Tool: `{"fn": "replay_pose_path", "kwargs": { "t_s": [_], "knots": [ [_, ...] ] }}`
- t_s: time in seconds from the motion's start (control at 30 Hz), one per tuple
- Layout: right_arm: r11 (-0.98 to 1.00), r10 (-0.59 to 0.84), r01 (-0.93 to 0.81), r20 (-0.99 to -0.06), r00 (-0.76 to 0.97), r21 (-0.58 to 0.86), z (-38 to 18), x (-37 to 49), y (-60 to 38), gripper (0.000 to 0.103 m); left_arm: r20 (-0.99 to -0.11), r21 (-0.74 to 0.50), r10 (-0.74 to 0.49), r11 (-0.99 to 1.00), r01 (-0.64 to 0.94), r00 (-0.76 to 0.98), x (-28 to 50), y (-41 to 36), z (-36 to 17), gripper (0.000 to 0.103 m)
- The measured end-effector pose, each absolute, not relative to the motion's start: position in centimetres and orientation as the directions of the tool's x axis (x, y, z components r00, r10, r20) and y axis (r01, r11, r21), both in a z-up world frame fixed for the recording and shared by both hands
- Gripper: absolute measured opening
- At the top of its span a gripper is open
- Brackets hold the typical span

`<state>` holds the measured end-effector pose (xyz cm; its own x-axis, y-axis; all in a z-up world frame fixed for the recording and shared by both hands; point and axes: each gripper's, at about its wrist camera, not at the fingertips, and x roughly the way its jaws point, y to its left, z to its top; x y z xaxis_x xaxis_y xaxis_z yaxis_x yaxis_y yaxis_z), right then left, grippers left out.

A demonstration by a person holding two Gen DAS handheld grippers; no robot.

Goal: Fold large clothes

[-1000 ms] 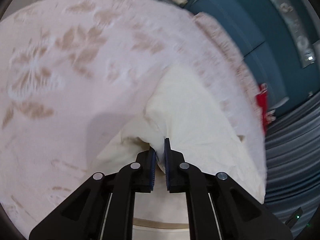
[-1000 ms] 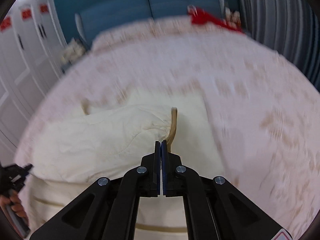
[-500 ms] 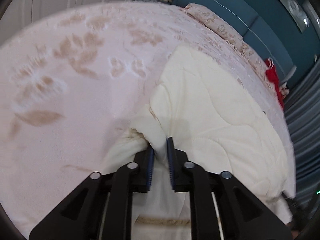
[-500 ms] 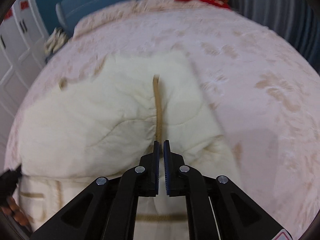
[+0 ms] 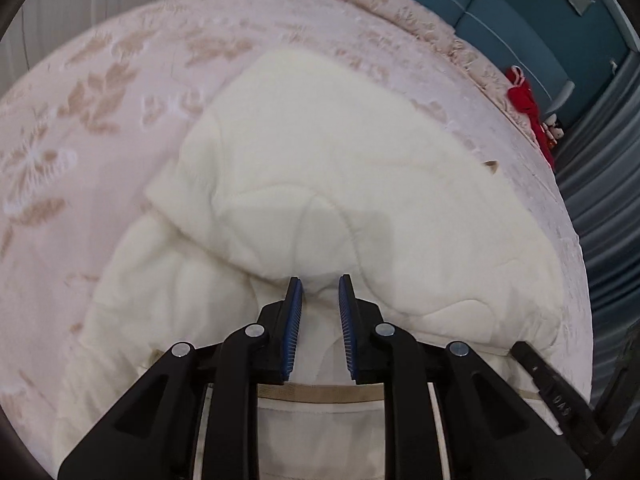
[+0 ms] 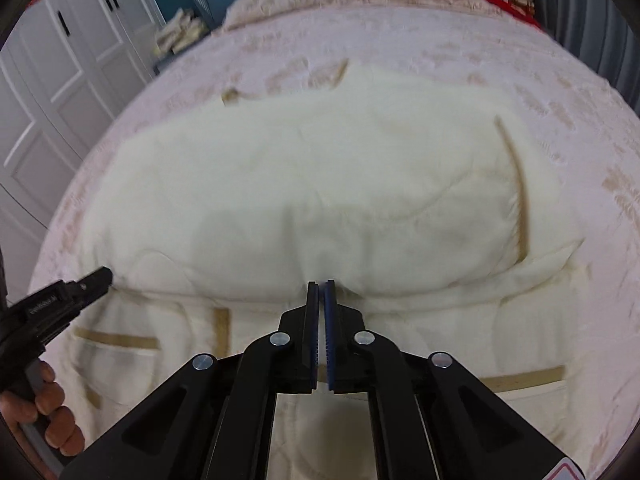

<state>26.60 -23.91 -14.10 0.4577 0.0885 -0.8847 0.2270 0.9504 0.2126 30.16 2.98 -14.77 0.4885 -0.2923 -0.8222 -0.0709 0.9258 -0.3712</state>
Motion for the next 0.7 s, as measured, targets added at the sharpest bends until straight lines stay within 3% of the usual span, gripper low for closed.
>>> {"fn": "replay_pose_path", "kwargs": {
  "t_s": [0.13, 0.27, 0.43, 0.7],
  "knots": [
    [0.943, 0.098, 0.238, -0.876, 0.472, 0.234, -15.7, 25.6, -24.4, 0.0, -0.811, -0.405, -0.321, 0.911, -0.074, 0.489, 29.7, 3.6, -16.2, 0.021],
    [0.955, 0.057, 0.228, -0.872, 0.487, 0.189, -15.5, 25.3, -23.5, 0.0, -0.812, -0.354, -0.287, 0.934, -0.039, 0.508, 29.5, 2.9, -16.4, 0.021],
    [0.955, 0.029, 0.217, -0.795, 0.607, 0.2, -10.7, 23.5, -23.8, 0.0, -0.804, -0.345, -0.283, 0.938, -0.024, 0.523, 29.2, 2.9, -16.4, 0.021],
    [0.926, 0.071, 0.252, -0.786, 0.615, 0.281, -8.1, 22.3, -25.1, 0.0, -0.804, -0.33, -0.273, 0.944, -0.013, 0.527, 29.1, 2.6, -16.4, 0.02]
  ]
}}
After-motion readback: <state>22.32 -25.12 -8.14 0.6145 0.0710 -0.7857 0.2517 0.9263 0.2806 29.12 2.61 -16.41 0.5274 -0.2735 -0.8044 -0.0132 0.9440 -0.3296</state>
